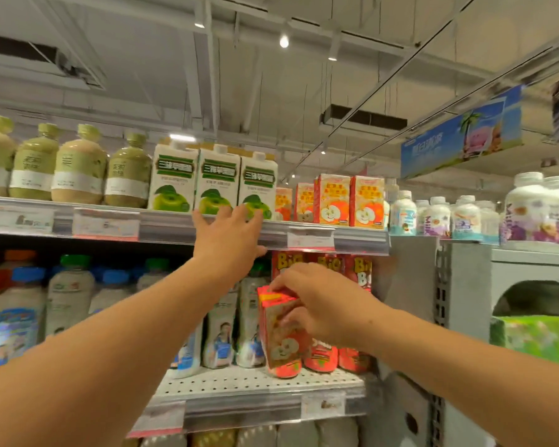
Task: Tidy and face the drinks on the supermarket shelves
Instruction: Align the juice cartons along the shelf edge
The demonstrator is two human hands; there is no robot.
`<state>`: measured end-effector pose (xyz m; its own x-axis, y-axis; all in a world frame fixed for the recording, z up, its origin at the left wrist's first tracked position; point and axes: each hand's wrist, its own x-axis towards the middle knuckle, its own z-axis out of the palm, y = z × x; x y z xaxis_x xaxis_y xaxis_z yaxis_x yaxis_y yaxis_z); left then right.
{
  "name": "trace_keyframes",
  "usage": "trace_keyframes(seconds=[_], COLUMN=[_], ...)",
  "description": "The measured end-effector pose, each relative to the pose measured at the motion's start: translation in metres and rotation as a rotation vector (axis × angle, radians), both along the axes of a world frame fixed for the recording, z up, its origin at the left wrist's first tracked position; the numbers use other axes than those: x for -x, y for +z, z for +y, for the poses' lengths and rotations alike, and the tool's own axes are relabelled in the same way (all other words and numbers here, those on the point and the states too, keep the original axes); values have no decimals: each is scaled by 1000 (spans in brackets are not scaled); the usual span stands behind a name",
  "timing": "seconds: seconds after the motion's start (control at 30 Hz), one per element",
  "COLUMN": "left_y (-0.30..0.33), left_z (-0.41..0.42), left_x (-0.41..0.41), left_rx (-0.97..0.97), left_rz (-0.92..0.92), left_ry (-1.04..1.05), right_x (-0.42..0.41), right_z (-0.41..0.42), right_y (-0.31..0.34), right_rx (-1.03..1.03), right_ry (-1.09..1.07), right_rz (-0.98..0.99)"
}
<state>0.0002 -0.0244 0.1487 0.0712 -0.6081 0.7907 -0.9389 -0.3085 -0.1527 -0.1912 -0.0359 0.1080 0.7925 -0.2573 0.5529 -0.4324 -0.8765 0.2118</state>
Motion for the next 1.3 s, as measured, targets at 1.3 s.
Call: trace_keyframes(seconds=[1.3], left_y=[14], left_z=[-16], left_x=[31], left_rx=[-13], left_rz=[-46], left_ry=[272], right_x=[-31], right_z=[-140], right_y=[194], right_rx=[-160], right_ry=[-241], right_rz=[-145])
